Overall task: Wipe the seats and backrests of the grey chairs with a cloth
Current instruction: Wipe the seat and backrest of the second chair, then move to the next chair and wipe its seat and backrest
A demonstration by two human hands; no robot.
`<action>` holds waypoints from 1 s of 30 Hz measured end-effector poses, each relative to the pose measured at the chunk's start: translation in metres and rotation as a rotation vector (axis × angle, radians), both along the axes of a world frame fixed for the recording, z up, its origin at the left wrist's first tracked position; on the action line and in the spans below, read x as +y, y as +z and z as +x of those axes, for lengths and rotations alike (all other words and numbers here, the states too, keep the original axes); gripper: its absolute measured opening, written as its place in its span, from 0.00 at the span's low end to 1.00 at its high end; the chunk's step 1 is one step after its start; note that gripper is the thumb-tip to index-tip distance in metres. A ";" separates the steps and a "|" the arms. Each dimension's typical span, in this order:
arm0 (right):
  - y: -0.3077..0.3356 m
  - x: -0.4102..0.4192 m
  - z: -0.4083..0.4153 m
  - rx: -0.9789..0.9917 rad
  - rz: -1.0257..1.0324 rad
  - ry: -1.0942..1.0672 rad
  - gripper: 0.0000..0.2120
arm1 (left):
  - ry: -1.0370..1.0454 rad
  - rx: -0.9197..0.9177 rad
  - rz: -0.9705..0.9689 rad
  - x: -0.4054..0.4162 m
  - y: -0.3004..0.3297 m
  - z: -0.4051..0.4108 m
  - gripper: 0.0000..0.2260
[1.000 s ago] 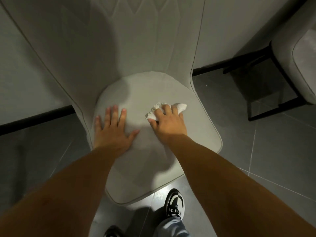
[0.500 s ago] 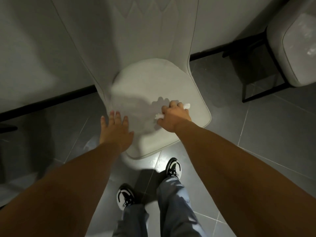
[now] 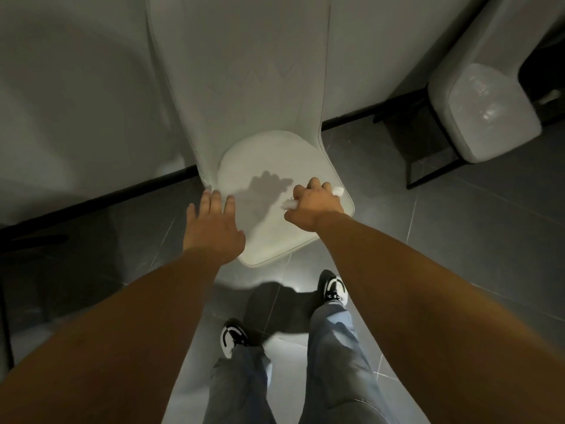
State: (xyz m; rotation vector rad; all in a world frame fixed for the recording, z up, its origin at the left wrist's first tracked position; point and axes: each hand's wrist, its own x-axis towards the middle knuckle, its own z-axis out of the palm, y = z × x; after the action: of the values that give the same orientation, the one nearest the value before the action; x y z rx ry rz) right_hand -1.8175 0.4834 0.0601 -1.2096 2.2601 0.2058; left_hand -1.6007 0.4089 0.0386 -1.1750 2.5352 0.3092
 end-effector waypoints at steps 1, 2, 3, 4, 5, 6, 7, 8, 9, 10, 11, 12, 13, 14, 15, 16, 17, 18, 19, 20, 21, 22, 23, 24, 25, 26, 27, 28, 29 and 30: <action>0.008 0.004 -0.002 0.000 -0.004 -0.011 0.22 | 0.006 0.017 -0.017 0.001 0.009 0.000 0.35; 0.016 0.008 -0.005 -0.001 -0.011 -0.023 0.22 | 0.013 0.031 -0.031 0.002 0.017 -0.001 0.35; 0.024 0.010 -0.009 -0.001 -0.022 -0.035 0.23 | 0.021 0.036 -0.040 0.002 0.025 -0.003 0.35; 0.030 0.013 -0.015 -0.001 -0.035 -0.047 0.23 | 0.026 0.032 -0.044 0.001 0.032 -0.007 0.35; 0.037 0.017 -0.022 0.000 -0.045 -0.059 0.24 | 0.029 0.026 -0.047 0.001 0.039 -0.013 0.35; 0.042 0.021 -0.030 0.004 -0.053 -0.069 0.24 | 0.031 0.020 -0.051 0.002 0.045 -0.020 0.35; 0.046 0.026 -0.039 0.006 -0.059 -0.077 0.24 | 0.033 0.016 -0.054 0.004 0.050 -0.027 0.36; 0.050 0.031 -0.048 0.008 -0.063 -0.086 0.24 | 0.029 0.006 -0.055 0.007 0.055 -0.035 0.36; 0.053 0.038 -0.058 0.009 -0.066 -0.094 0.24 | 0.020 -0.012 -0.056 0.012 0.060 -0.042 0.36; 0.055 0.043 -0.067 0.009 -0.066 -0.099 0.23 | 0.008 -0.033 -0.060 0.016 0.064 -0.050 0.36; 0.058 0.050 -0.079 0.006 -0.064 -0.102 0.23 | 0.000 -0.049 -0.070 0.021 0.069 -0.060 0.36; 0.061 0.058 -0.092 -0.001 -0.063 -0.105 0.24 | 0.000 -0.055 -0.077 0.026 0.074 -0.072 0.36; 0.064 0.065 -0.107 -0.010 -0.062 -0.110 0.24 | 0.005 -0.051 -0.081 0.030 0.080 -0.086 0.36; 0.068 0.072 -0.125 -0.022 -0.064 -0.113 0.24 | 0.014 -0.050 -0.086 0.035 0.087 -0.103 0.36; 0.072 0.079 -0.143 -0.036 -0.069 -0.113 0.24 | 0.025 -0.058 -0.093 0.041 0.093 -0.120 0.36; 0.076 0.085 -0.162 -0.050 -0.080 -0.111 0.24 | 0.036 -0.074 -0.101 0.047 0.099 -0.137 0.36; 0.082 0.092 -0.183 -0.060 -0.099 -0.111 0.23 | 0.044 -0.089 -0.110 0.054 0.104 -0.156 0.36; 0.087 0.100 -0.204 -0.068 -0.118 -0.111 0.23 | 0.053 -0.102 -0.119 0.062 0.109 -0.175 0.36; 0.093 0.108 -0.225 -0.075 -0.134 -0.109 0.22 | 0.066 -0.108 -0.124 0.071 0.114 -0.197 0.36; 0.099 0.115 -0.246 -0.080 -0.143 -0.102 0.22 | 0.079 -0.108 -0.126 0.079 0.119 -0.219 0.36; 0.105 0.123 -0.267 -0.085 -0.143 -0.089 0.22 | 0.088 -0.105 -0.129 0.087 0.124 -0.242 0.36; 0.112 0.131 -0.289 -0.087 -0.141 -0.074 0.22 | 0.090 -0.100 -0.135 0.098 0.129 -0.268 0.36; 0.118 0.138 -0.312 -0.087 -0.142 -0.063 0.23 | 0.088 -0.095 -0.143 0.108 0.134 -0.294 0.36; 0.124 0.146 -0.335 -0.086 -0.149 -0.063 0.23 | 0.077 -0.092 -0.153 0.118 0.139 -0.320 0.36; 0.130 0.153 -0.359 -0.083 -0.158 -0.074 0.24 | 0.058 -0.088 -0.164 0.127 0.144 -0.346 0.36; 0.135 0.159 -0.383 -0.080 -0.167 -0.089 0.24 | 0.035 -0.084 -0.177 0.134 0.149 -0.373 0.36; 0.139 0.164 -0.406 -0.076 -0.174 -0.102 0.24 | 0.018 -0.078 -0.188 0.139 0.153 -0.398 0.36; 0.143 0.169 -0.427 -0.068 -0.177 -0.113 0.24 | 0.005 -0.068 -0.195 0.144 0.159 -0.422 0.36; 0.145 0.174 -0.447 -0.058 -0.181 -0.128 0.24 | -0.010 -0.052 -0.201 0.147 0.164 -0.445 0.36; 0.147 0.179 -0.466 -0.049 -0.185 -0.144 0.24 | -0.027 -0.034 -0.209 0.149 0.169 -0.467 0.36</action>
State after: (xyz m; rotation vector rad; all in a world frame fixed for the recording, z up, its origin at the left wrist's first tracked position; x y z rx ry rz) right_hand -2.2831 0.6624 0.2074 -1.1232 2.3526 -0.0888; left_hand -2.0679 0.5581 0.2076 -1.2073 2.6001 0.0167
